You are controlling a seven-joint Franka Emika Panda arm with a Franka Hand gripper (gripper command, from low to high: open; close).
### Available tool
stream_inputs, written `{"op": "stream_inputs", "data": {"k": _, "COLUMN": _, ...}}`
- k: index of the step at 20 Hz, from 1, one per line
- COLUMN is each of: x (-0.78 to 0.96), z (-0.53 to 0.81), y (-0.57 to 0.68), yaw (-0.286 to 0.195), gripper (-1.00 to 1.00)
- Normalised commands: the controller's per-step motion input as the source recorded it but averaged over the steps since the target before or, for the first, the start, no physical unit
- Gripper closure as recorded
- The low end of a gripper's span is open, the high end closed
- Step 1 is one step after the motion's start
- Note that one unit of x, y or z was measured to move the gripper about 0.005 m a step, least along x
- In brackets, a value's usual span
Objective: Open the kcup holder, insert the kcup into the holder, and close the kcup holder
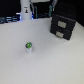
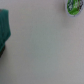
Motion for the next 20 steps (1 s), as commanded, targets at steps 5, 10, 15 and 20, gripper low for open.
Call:
{"op": "stream_inputs", "data": {"k": 5, "x": -0.20, "z": 0.12, "y": 0.51, "yaw": -0.123, "gripper": -1.00}}
{"op": "stream_inputs", "data": {"k": 10, "x": -0.27, "z": 0.06, "y": 0.62, "yaw": -0.180, "gripper": -1.00}}
{"op": "stream_inputs", "data": {"k": 15, "x": -0.20, "z": 0.01, "y": 0.64, "yaw": -0.205, "gripper": -1.00}}
{"op": "stream_inputs", "data": {"k": 20, "x": -0.20, "z": -0.01, "y": 0.66, "yaw": -0.202, "gripper": -1.00}}
